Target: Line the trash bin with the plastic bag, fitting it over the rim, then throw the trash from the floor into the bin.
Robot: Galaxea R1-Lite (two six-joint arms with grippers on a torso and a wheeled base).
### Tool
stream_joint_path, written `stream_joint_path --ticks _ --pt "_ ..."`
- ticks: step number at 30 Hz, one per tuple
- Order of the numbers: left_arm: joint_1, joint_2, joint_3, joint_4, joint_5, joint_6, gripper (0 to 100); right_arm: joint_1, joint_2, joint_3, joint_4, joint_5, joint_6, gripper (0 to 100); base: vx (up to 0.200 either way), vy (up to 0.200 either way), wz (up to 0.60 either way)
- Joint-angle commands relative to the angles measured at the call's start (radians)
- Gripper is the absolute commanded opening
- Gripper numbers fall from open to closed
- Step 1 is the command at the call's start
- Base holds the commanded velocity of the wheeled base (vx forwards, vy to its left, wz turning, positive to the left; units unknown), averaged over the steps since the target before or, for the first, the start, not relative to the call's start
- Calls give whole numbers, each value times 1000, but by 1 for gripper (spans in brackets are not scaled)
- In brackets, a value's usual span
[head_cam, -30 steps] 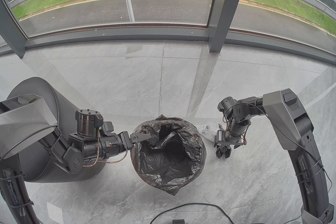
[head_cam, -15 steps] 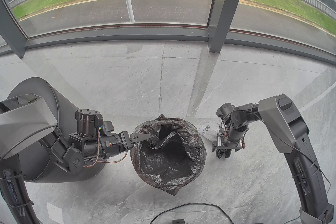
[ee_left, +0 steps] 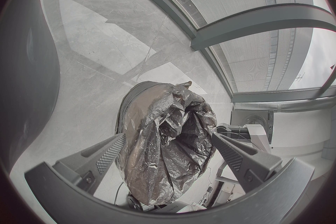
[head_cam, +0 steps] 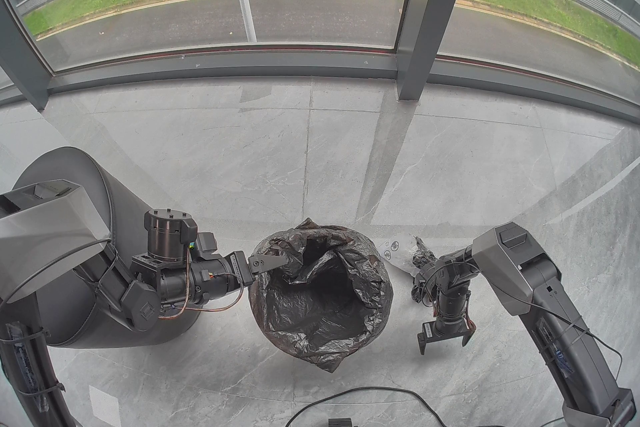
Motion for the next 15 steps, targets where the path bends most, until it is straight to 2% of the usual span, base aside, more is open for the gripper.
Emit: stream_joint_path --ticks 1,6,7,9,15 --pt "-1 2 1 0 0 -1 100 -11 1 0 4 1 2 100 0 0 0" --pt "-1 4 1 0 0 1 100 -7 -49 0 -49 -8 -13 100 0 0 0" --pt "-1 2 1 0 0 1 100 -6 -81 0 -121 -8 -29 100 0 0 0" --pt "-1 2 1 -2 0 1 100 -1 -147 0 -177 1 -68 100 0 0 0" --pt "-1 4 2 0 0 1 100 29 -314 0 -154 33 -119 100 0 0 0"
